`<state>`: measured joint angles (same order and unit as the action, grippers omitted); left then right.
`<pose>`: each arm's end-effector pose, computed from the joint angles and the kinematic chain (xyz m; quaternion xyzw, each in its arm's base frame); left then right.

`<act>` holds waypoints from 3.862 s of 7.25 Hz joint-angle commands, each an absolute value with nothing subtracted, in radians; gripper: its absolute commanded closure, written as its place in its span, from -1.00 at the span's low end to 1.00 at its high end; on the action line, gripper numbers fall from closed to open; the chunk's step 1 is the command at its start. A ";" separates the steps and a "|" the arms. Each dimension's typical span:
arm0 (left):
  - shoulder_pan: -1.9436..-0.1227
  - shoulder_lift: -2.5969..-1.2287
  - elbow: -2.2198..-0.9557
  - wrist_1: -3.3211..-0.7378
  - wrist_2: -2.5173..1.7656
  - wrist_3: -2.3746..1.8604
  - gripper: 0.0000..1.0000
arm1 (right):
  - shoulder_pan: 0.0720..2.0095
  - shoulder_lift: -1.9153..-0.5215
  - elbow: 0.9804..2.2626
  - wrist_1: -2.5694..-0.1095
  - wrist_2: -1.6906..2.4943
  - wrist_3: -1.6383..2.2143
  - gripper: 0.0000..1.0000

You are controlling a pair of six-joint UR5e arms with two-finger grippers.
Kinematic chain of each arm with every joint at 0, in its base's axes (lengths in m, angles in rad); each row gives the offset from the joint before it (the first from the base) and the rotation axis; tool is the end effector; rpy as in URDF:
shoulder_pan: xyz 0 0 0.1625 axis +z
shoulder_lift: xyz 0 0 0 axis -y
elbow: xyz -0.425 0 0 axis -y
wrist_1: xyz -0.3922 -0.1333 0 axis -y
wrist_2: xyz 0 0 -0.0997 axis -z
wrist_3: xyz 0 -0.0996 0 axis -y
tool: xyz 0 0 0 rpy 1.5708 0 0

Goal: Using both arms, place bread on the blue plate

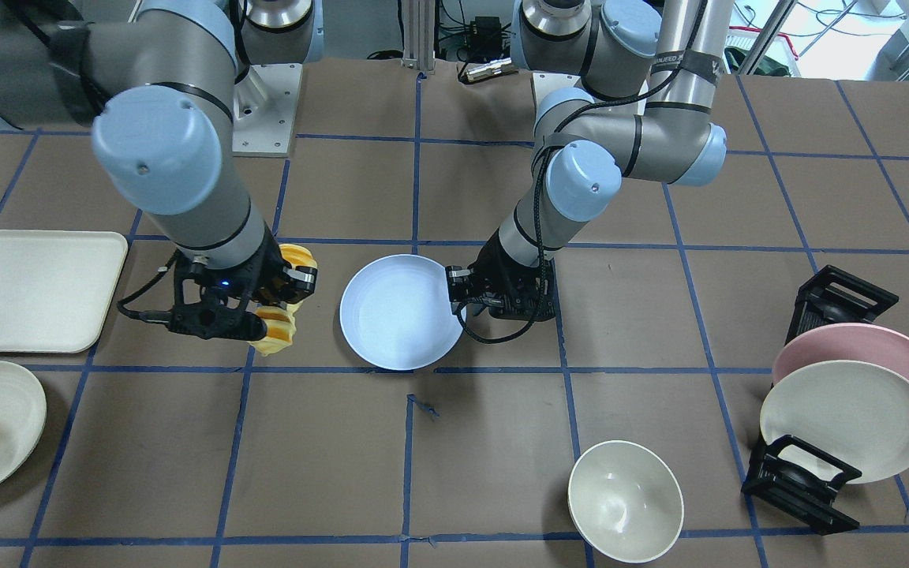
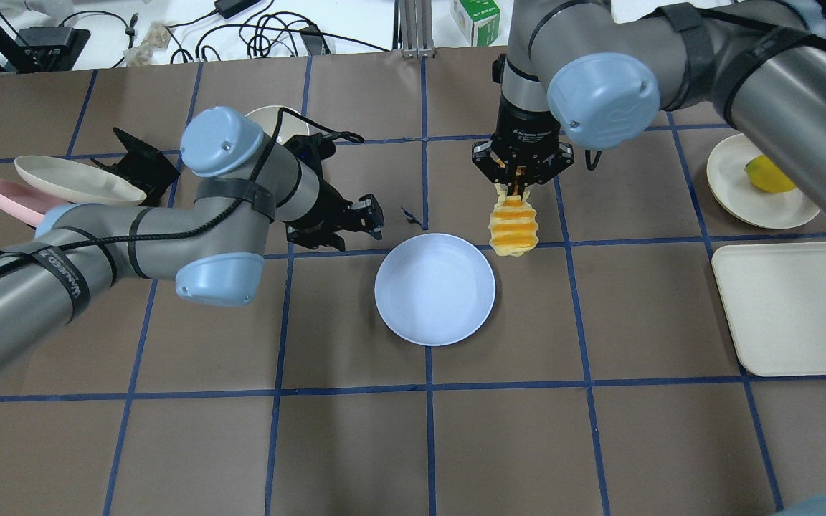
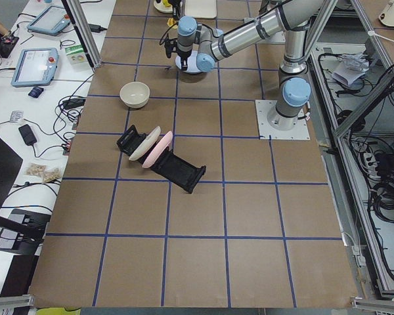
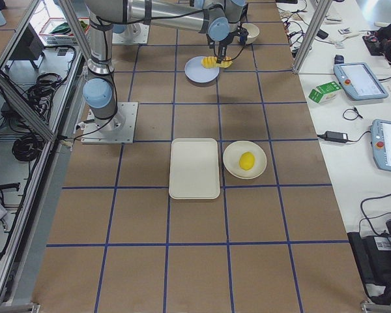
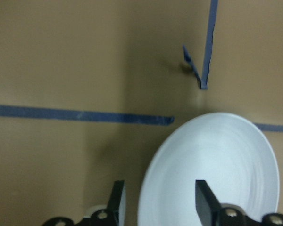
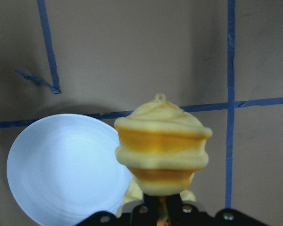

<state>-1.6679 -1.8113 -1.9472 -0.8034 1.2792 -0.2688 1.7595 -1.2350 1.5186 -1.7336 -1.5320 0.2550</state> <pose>-0.2129 -0.5158 0.2690 0.0737 -0.9839 0.0468 0.1560 0.2479 -0.5671 0.3432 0.0342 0.9974 0.0631 0.0056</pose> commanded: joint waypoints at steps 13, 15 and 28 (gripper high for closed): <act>-1.591 -1.609 -1.571 -1.505 1.542 0.066 -1.00 | 1.963 -1.131 1.736 -2.132 -1.538 0.434 1.00; -1.592 -1.618 -1.560 -1.503 1.539 0.061 -1.00 | 1.963 -1.129 1.758 -2.145 -1.532 0.434 0.37; -1.569 -1.591 -1.516 -1.551 1.591 0.075 -1.00 | 1.570 -1.393 1.418 -1.469 -1.531 0.057 -1.00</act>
<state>-1.5704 -1.5908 -1.5162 -1.5425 1.5912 0.0760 1.6301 -1.3838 1.5218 -1.6247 -1.5316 0.1037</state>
